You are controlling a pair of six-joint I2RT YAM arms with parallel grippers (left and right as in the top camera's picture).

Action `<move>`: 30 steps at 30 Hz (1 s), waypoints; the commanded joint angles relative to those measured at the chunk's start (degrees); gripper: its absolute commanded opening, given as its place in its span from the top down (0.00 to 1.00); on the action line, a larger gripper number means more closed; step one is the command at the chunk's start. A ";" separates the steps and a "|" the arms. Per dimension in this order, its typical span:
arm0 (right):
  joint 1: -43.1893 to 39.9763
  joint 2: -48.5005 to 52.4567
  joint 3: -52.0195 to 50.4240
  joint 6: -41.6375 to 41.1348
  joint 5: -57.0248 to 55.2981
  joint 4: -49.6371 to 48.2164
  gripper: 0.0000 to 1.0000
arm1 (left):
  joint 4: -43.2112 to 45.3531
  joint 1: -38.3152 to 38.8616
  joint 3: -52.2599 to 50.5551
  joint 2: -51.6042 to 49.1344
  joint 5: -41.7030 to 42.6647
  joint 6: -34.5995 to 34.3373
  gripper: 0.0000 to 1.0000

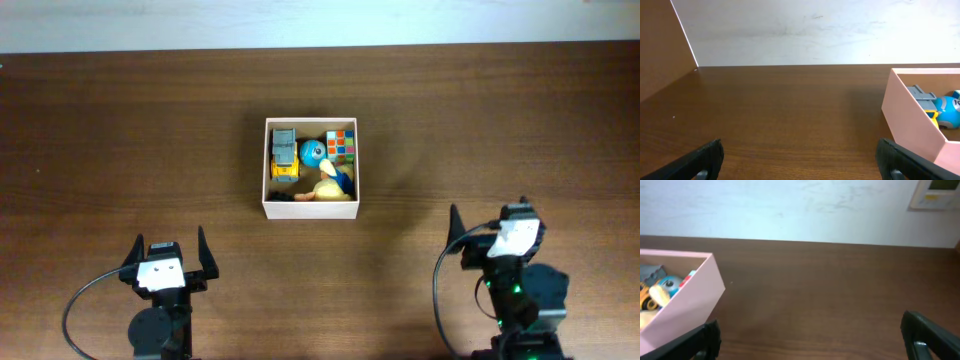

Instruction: Pack container

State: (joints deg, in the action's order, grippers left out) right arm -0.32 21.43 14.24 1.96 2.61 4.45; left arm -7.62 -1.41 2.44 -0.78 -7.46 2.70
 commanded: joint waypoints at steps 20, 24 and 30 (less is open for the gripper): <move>0.96 -15.26 -13.92 2.14 3.13 -0.44 0.01 | 0.07 0.24 -0.35 0.48 0.59 -0.55 0.01; 1.99 -15.47 -13.92 2.14 2.78 -0.46 0.01 | 0.07 0.24 -0.35 0.48 0.59 -0.55 0.01; 2.27 -17.97 -13.92 2.14 2.05 -0.39 0.01 | 0.07 0.24 -0.35 0.48 0.61 -0.55 0.01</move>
State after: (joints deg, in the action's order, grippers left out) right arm 1.52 5.69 0.84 3.86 5.06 4.03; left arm -7.62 -1.41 2.44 -0.80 -7.46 2.70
